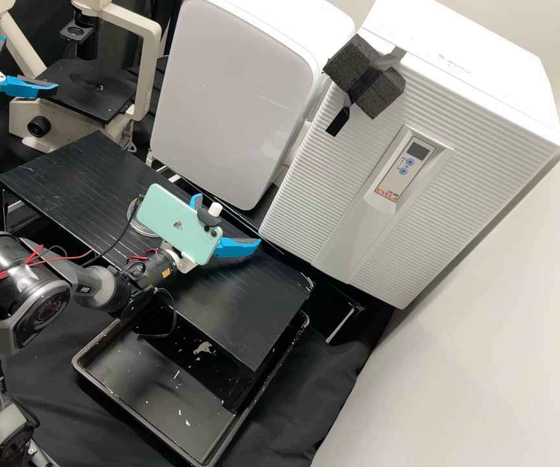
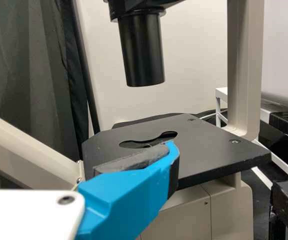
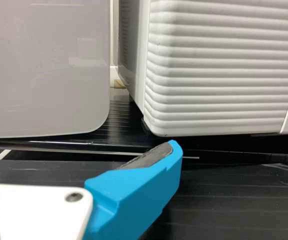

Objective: Place the petri dish on the microscope

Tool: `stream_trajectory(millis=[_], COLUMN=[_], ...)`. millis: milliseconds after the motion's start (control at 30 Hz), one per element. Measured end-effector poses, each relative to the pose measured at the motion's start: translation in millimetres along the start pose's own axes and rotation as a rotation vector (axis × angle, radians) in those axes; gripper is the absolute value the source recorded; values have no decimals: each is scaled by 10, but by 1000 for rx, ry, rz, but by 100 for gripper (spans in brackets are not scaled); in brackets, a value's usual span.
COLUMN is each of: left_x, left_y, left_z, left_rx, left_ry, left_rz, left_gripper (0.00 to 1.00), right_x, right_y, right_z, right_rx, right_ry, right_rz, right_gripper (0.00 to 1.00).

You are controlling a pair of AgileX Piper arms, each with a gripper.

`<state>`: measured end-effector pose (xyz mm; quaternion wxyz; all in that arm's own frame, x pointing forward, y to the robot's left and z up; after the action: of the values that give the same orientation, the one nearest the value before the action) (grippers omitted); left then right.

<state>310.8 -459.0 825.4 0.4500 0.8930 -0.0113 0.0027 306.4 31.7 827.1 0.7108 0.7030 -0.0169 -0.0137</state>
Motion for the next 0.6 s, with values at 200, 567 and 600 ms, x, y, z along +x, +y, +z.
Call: stream_trajectory(millis=[200,567,600], left_x=[0,-10,-19], left_y=[0,3,6], left_z=[0,103,138], left_rx=[0,-45,-53], left_ry=[0,-90,-113], left_rz=[0,-11,-14], left_gripper=[100,100,100], right_x=[0,0,0], right_y=[0,0,0], right_z=[0,0,0], right_rx=[0,0,0], right_ry=[0,0,0], right_rz=[0,0,0], right_gripper=[100,100,100])
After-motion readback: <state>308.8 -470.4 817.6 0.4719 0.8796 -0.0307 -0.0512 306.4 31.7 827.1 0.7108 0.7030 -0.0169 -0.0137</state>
